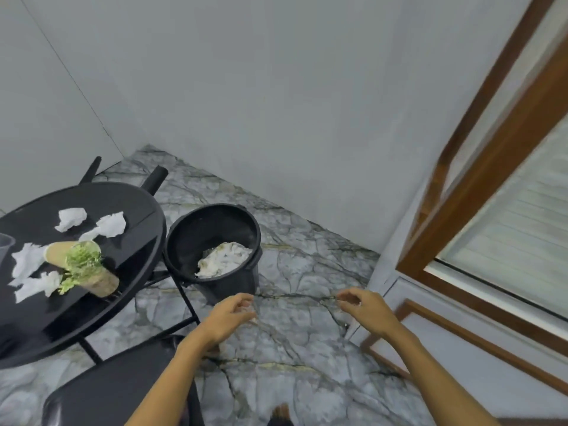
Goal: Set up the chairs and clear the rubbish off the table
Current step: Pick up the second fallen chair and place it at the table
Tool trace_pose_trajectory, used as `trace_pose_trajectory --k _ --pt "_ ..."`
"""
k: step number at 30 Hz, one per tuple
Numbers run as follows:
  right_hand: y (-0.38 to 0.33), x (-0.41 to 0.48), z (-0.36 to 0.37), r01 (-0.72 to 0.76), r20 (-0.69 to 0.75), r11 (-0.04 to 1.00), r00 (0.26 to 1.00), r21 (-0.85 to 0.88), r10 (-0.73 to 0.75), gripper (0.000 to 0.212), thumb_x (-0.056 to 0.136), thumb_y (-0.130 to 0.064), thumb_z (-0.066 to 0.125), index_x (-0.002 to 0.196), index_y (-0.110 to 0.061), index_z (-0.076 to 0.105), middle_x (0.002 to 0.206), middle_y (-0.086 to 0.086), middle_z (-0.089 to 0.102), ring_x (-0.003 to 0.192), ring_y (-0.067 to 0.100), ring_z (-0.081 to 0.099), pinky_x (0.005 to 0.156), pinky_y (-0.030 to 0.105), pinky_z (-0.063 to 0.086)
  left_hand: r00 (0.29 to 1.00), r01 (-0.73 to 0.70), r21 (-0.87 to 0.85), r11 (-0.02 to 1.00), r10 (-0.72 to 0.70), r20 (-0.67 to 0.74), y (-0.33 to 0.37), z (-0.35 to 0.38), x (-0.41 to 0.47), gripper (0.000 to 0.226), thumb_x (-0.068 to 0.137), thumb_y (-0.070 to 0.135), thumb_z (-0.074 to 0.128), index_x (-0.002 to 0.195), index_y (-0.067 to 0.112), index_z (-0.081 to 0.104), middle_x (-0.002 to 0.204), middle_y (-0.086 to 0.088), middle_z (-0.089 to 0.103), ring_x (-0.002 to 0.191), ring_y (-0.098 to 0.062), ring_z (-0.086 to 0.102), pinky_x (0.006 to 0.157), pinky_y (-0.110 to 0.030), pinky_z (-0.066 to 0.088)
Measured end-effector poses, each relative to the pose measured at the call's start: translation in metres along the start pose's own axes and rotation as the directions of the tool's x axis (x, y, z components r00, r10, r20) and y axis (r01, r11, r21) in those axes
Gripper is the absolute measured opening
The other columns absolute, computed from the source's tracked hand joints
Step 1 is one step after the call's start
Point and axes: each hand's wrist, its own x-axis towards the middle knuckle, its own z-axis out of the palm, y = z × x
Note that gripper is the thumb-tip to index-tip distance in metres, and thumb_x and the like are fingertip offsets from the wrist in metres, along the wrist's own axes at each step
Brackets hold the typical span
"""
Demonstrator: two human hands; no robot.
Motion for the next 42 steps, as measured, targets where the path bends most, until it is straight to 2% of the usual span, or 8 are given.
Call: trace_pose_trajectory --k 3,6,8,14,21,25,32,42 --pt "-0.019 0.046 -0.010 0.008 0.010 1.000 1.000 0.011 -0.009 0.018 0.092 -0.032 0.063 0.107 -0.025 0.068 0.104 -0.010 0.068 0.099 0.008 0.062 0.085 0.020 0.048 0.999 -0.007 -0.012 1.000 0.007 -0.038 0.016 -0.026 0.036 0.042 0.097 0.028 0.061 0.137 0.019 0.052 0.129 -0.002 0.056 0.115 -0.018 0.055 0.093 -0.028 0.048" --pt "-0.035 0.100 -0.021 0.014 0.013 0.999 1.000 0.032 -0.014 0.015 0.091 -0.032 0.065 0.105 -0.027 0.068 0.103 -0.011 0.067 0.097 0.004 0.060 0.072 0.005 0.042 0.999 -0.007 -0.061 0.998 0.003 -0.054 0.029 -0.050 0.076 0.041 0.096 0.025 0.063 0.136 0.017 0.053 0.127 -0.002 0.057 0.108 -0.014 0.055 0.078 -0.015 0.046" --pt "-0.043 0.135 -0.026 0.019 0.030 0.999 0.999 0.028 -0.020 0.015 0.090 -0.030 0.066 0.104 -0.026 0.069 0.104 -0.009 0.068 0.097 0.005 0.061 0.069 0.002 0.042 0.998 -0.004 -0.058 0.998 0.000 -0.060 0.036 -0.064 0.101 0.042 0.096 0.026 0.062 0.136 0.018 0.053 0.128 -0.002 0.057 0.113 -0.016 0.055 0.085 -0.021 0.044" --pt "-0.073 0.259 -0.057 0.045 0.115 0.999 0.992 -0.016 -0.042 0.020 0.091 -0.029 0.065 0.108 -0.020 0.071 0.109 -0.005 0.069 0.103 0.011 0.063 0.089 0.025 0.048 0.990 0.047 -0.130 0.990 -0.063 -0.123 0.061 -0.112 0.190 0.037 0.097 0.024 0.061 0.133 0.017 0.055 0.127 -0.005 0.059 0.112 -0.018 0.057 0.086 -0.024 0.045" --pt "-0.115 0.393 -0.099 0.070 0.195 0.996 0.979 -0.064 -0.056 0.018 0.090 -0.030 0.066 0.105 -0.021 0.071 0.099 -0.007 0.066 0.097 0.010 0.061 0.083 0.019 0.043 0.979 0.100 -0.222 0.970 -0.137 -0.154 0.105 -0.159 0.289 0.041 0.097 0.025 0.061 0.136 0.016 0.052 0.129 -0.005 0.058 0.114 -0.019 0.057 0.083 -0.025 0.045" --pt "-0.139 0.468 -0.118 0.099 0.224 0.991 0.972 -0.095 -0.076 0.013 0.089 -0.032 0.067 0.100 -0.024 0.070 0.096 -0.010 0.067 0.088 0.002 0.061 0.067 0.002 0.042 0.973 0.115 -0.268 0.957 -0.163 -0.164 0.120 -0.192 0.345 0.040 0.097 0.031 0.060 0.135 0.021 0.052 0.128 -0.001 0.059 0.115 -0.018 0.057 0.091 -0.031 0.049" --pt "-0.192 0.613 -0.137 0.173 0.300 0.973 0.946 -0.151 -0.122 0.008 0.089 -0.030 0.066 0.097 -0.030 0.069 0.100 -0.010 0.069 0.091 0.001 0.061 0.068 0.000 0.040 0.960 0.091 -0.367 0.926 -0.180 -0.216 0.118 -0.266 0.457 0.041 0.096 0.034 0.062 0.135 0.025 0.053 0.123 0.003 0.059 0.111 -0.014 0.058 0.086 -0.026 0.049" --pt "-0.283 0.794 -0.127 0.297 0.434 0.933 0.881 -0.202 -0.187 0.014 0.088 -0.035 0.065 0.102 -0.034 0.066 0.110 -0.013 0.063 0.104 0.011 0.057 0.075 0.019 0.042 0.931 0.163 -0.461 0.872 -0.291 -0.221 0.110 -0.371 0.572 0.032 0.095 0.041 0.061 0.126 0.034 0.055 0.120 0.009 0.058 0.107 -0.006 0.058 0.079 -0.021 0.047"
